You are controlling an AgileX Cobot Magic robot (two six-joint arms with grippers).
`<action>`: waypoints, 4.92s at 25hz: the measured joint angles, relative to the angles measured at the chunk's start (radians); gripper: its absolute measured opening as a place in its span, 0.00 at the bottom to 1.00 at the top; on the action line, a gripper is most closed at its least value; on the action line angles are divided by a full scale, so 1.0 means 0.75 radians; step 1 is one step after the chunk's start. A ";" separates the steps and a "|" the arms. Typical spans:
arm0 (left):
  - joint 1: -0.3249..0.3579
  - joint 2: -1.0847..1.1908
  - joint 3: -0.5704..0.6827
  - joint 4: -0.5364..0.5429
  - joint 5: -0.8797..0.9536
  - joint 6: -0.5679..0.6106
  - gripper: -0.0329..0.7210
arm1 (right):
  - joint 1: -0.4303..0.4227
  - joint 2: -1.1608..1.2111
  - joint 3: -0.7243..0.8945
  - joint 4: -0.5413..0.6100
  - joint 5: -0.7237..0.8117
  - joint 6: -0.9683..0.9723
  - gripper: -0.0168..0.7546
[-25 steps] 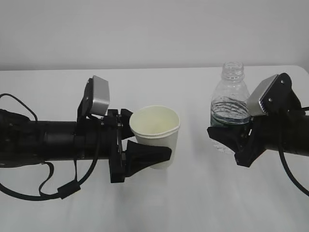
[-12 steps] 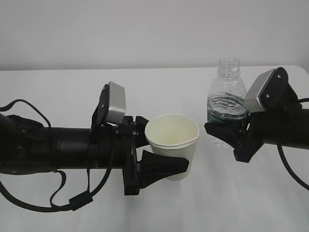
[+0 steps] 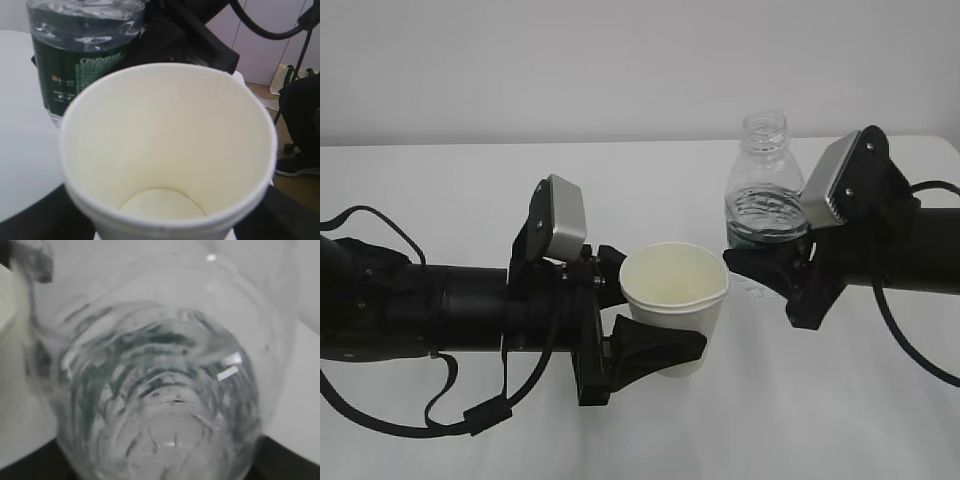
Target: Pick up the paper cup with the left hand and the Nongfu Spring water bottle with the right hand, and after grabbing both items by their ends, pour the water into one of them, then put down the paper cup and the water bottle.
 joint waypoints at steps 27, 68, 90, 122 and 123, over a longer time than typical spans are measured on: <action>-0.003 0.000 0.000 0.026 -0.033 0.000 0.74 | 0.048 0.000 -0.084 -0.077 0.055 -0.175 0.57; -0.004 0.000 0.000 0.142 -0.091 0.000 0.73 | 0.048 0.000 -0.084 0.136 0.064 -0.899 0.57; -0.004 0.000 0.000 0.148 -0.091 0.000 0.73 | 0.048 0.000 -0.084 0.258 0.064 -1.175 0.57; -0.006 0.000 0.000 0.102 -0.091 0.062 0.73 | 0.048 0.000 -0.084 0.376 0.012 -1.474 0.55; -0.006 0.000 0.000 0.102 -0.091 0.062 0.73 | 0.048 0.000 -0.084 0.376 0.012 -1.486 0.55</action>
